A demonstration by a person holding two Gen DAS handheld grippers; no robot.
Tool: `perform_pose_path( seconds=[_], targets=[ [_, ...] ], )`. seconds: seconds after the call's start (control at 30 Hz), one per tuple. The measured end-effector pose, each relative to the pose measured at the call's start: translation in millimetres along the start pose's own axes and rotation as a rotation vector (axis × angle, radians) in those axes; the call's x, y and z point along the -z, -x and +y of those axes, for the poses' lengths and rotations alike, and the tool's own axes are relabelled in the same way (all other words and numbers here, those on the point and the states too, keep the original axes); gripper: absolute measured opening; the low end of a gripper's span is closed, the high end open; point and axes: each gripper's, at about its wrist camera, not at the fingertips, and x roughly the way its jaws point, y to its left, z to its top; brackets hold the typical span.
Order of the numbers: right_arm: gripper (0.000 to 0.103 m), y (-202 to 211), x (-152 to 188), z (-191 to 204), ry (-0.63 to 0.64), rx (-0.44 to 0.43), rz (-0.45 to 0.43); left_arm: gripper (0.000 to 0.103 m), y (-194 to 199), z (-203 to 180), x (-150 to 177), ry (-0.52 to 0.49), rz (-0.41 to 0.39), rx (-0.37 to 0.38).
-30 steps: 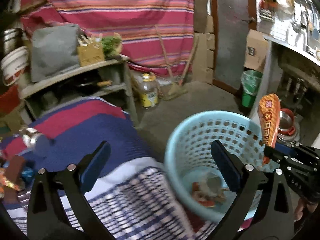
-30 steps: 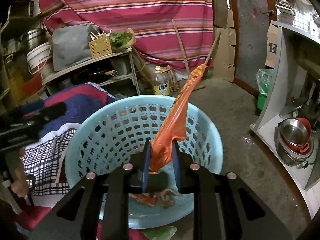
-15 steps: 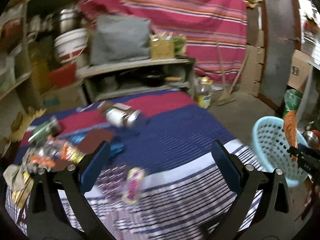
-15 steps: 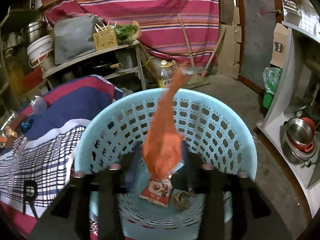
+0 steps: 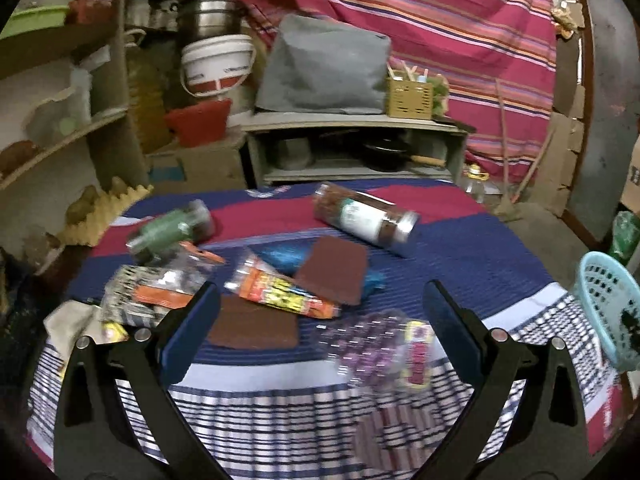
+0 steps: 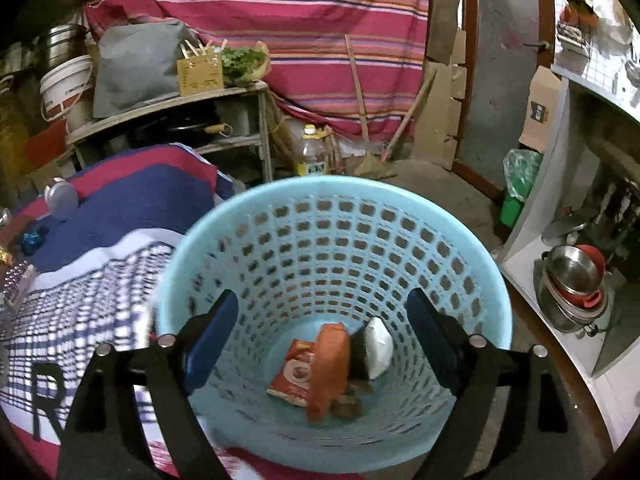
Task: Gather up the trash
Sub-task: 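Move both tools back over the table, then grasp the crumpled beige cloth with the left tool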
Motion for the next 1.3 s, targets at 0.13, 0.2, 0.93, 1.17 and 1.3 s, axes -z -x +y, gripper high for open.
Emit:
perform_pose_path(
  seconds=[0.13, 0.2, 0.93, 1.17, 1.3],
  targets=[
    [0.085, 14, -11, 35, 0.055, -0.035, -0.041, 0.097, 5, 19, -4, 0.022, -0.016, -0.011],
    [0.085, 21, -16, 55, 0.081, -0.057, -0.063, 0.097, 6, 28, -4, 0.037, -0.015, -0.010],
    [0.087, 55, -39, 245, 0.201, -0.308, -0.140, 0.097, 7, 118, -1, 0.100, -0.007, -0.115],
    [0.087, 58, -43, 291, 0.231, -0.344, -0.154, 0.097, 2, 154, 6, 0.146, 0.011, -0.148],
    [0.087, 52, -41, 308, 0.240, -0.359, -0.142, 0.097, -2, 165, 10, 0.149, 0.024, -0.170]
  ],
)
